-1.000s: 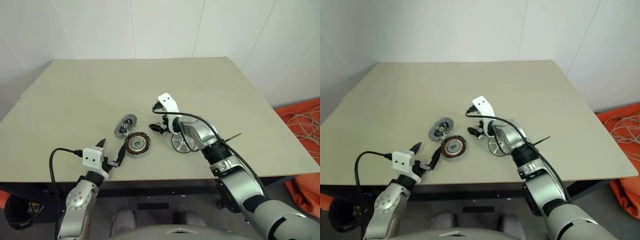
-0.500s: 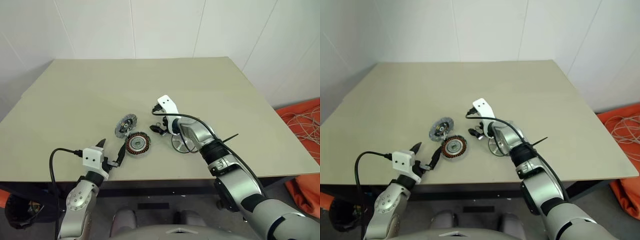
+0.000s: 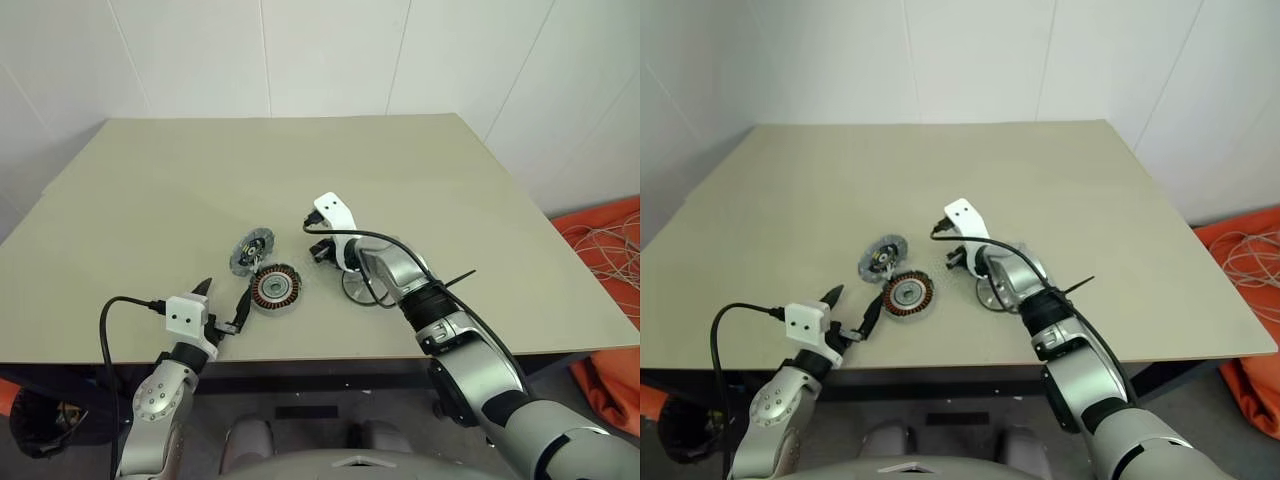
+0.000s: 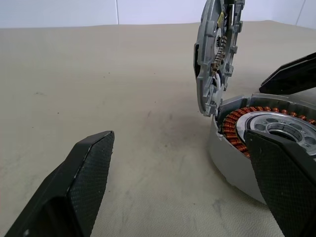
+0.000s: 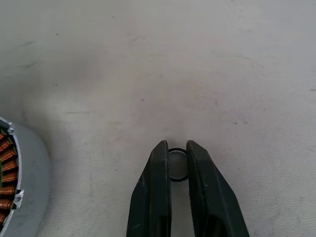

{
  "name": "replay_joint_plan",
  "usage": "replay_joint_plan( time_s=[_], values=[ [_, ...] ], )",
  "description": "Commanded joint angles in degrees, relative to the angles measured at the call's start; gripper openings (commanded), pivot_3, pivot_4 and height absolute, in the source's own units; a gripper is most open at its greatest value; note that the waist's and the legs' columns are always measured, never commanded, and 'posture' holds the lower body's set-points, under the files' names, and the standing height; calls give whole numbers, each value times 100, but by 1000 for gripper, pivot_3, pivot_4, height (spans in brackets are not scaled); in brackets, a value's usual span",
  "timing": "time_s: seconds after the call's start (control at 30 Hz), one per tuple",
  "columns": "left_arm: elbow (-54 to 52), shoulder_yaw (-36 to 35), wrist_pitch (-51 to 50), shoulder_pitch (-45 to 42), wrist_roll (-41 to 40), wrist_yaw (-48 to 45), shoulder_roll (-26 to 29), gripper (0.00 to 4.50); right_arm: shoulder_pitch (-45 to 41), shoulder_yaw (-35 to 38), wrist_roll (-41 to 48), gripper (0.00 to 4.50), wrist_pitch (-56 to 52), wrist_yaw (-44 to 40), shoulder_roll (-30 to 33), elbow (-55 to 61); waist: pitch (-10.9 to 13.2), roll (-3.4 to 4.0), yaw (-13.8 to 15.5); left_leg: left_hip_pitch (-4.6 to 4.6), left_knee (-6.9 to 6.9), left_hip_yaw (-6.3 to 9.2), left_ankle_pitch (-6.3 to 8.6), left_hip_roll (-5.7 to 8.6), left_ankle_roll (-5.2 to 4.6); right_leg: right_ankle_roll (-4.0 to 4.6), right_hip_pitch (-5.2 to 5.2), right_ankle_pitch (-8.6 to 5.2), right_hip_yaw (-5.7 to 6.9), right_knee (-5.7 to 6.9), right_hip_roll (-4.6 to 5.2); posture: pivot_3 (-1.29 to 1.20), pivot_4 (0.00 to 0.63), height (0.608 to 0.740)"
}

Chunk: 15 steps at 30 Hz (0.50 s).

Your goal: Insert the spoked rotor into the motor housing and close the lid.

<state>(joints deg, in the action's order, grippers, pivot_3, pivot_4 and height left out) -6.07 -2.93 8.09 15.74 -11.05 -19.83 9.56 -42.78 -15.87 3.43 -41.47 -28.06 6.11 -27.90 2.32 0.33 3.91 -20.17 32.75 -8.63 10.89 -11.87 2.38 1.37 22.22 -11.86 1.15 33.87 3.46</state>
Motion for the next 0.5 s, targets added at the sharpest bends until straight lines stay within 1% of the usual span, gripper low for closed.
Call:
replay_joint_plan(
  time_s=[0.03,0.23,0.5],
  values=[
    [-58,25,128,-61,4,-35,-5,4500,-117,68,45,779,-188,-83,-30,439,0,1,0,0,0,0,0,0,0,0,0,0,0,0,0,0,0,740],
    [-108,49,82,-56,-2,-21,-23,4500,-129,43,38,779,-323,-171,-52,698,1,1,1,0,0,0,0,-1,0,0,0,0,0,0,0,0,0,740],
    [-215,62,10,-21,-12,13,-23,4500,-129,89,24,779,-215,-215,-26,797,2,2,1,0,0,0,0,0,0,-2,0,-1,0,0,0,0,0,740]
  ],
)
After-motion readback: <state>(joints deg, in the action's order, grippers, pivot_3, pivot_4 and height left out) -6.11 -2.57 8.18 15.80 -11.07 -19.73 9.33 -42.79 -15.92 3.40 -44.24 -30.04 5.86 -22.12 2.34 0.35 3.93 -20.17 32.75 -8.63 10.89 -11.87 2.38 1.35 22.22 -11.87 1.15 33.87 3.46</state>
